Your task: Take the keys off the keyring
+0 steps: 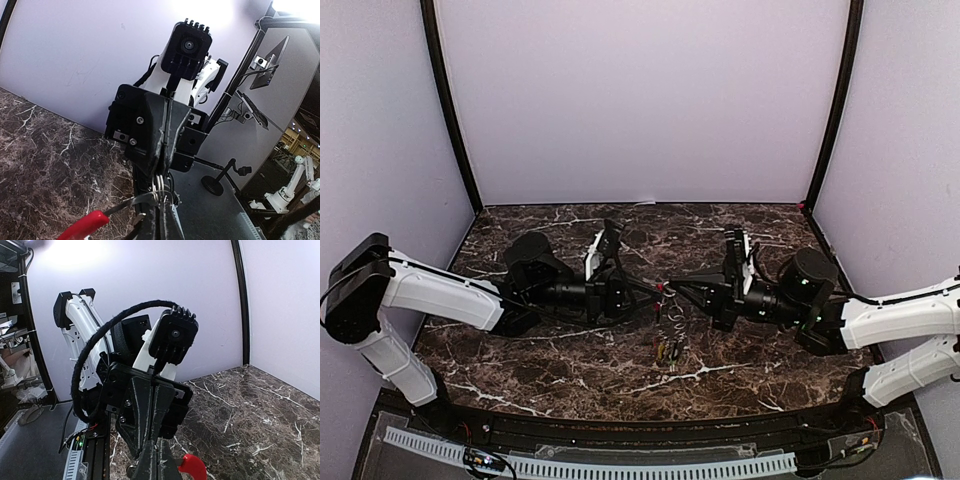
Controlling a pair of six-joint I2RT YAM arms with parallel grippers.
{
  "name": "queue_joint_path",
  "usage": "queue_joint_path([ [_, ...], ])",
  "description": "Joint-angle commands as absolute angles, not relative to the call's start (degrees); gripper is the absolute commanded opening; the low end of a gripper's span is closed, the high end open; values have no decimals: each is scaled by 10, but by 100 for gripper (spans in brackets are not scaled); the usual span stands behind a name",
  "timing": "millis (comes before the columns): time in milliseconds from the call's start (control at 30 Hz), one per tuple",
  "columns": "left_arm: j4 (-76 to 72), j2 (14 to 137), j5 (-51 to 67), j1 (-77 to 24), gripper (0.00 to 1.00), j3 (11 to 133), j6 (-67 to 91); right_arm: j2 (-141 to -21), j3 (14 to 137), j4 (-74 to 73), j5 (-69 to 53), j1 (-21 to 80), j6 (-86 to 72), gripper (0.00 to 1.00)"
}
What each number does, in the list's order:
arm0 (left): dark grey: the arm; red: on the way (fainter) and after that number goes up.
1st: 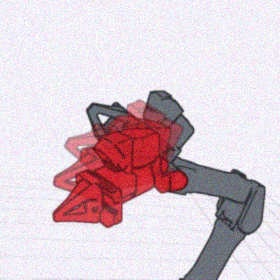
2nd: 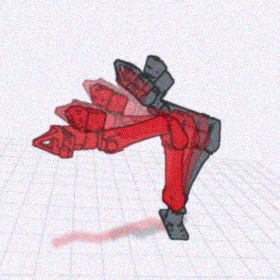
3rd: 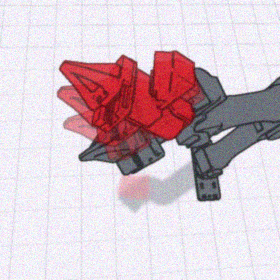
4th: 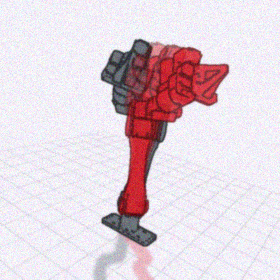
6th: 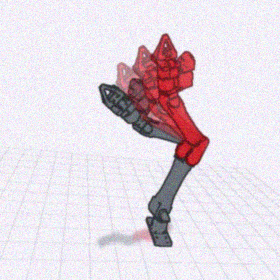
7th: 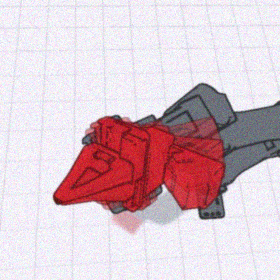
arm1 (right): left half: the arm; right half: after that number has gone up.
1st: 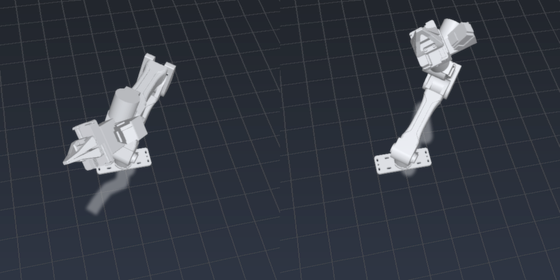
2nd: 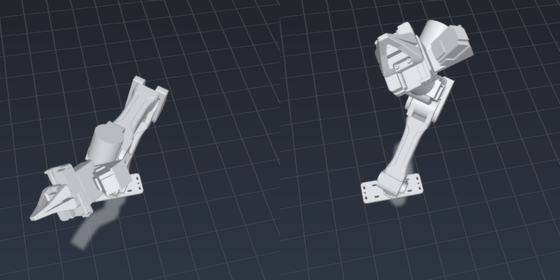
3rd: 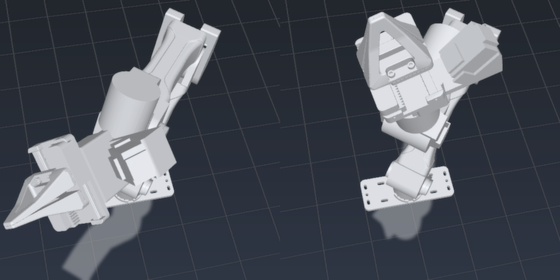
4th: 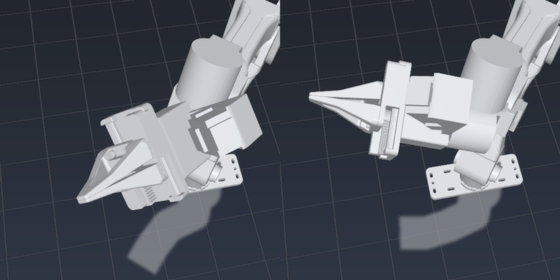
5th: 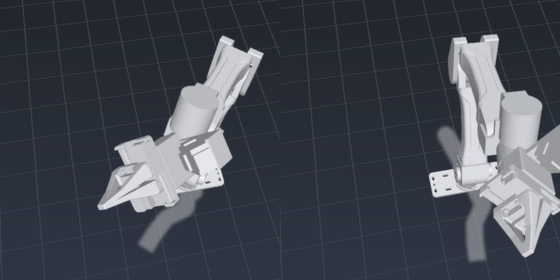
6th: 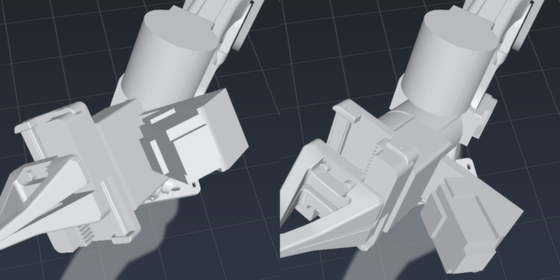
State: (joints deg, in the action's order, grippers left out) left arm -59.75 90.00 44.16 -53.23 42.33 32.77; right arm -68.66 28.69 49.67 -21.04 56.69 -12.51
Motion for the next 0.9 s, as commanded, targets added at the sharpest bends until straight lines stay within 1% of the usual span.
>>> queue_joint_path([
  [0, -633, 882, 442, -532, 0, 419, 327, -678, 282, 536, -189, 570, -134, 0],
  [100, -623, 868, 439, -529, 0, 409, 317, -657, 275, 495, -177, 569, -136, 0],
  [133, -613, 864, 441, -528, 0, 410, 313, -647, 269, 484, -175, 569, -139, 11],
  [200, -595, 861, 452, -526, 0, 413, 304, -629, 259, 470, -174, 568, -144, 38],
  [267, -576, 858, 465, -525, 0, 418, 296, -611, 256, 452, -175, 566, -150, 56],
  [300, -564, 856, 478, -524, 0, 421, 291, -602, 257, 436, -178, 564, -151, 63],
  [367, -537, 852, 497, -523, 0, 429, 280, -589, 270, 394, -184, 561, -151, 71],
  [400, -520, 850, 507, -523, 0, 433, 273, -584, 280, 356, -190, 560, -148, 74],
  [433, -498, 848, 519, -523, 0, 438, 263, -584, 292, 326, -197, 558, -146, 79],
  [500, -463, 844, 529, -523, 0, 444, 251, -591, 318, 262, -208, 555, -142, 81],
  [533, -448, 841, 527, -523, 0, 446, 245, -599, 335, 231, -211, 555, -142, 80],
  [600, -418, 835, 513, -523, 0, 449, 236, -621, 366, 176, -222, 555, -140, 73],
  [667, -396, 829, 493, -523, 0, 448, 232, -636, 380, 149, -235, 559, -143, 68],
  [767, -379, 825, 450, -523, 0, 445, 234, -644, 378, 144, -194, 580, -158, 61],
  [867, -378, 823, 434, -523, 0, 442, 241, -656, 381, 129, -167, 589, -172, 54],
])
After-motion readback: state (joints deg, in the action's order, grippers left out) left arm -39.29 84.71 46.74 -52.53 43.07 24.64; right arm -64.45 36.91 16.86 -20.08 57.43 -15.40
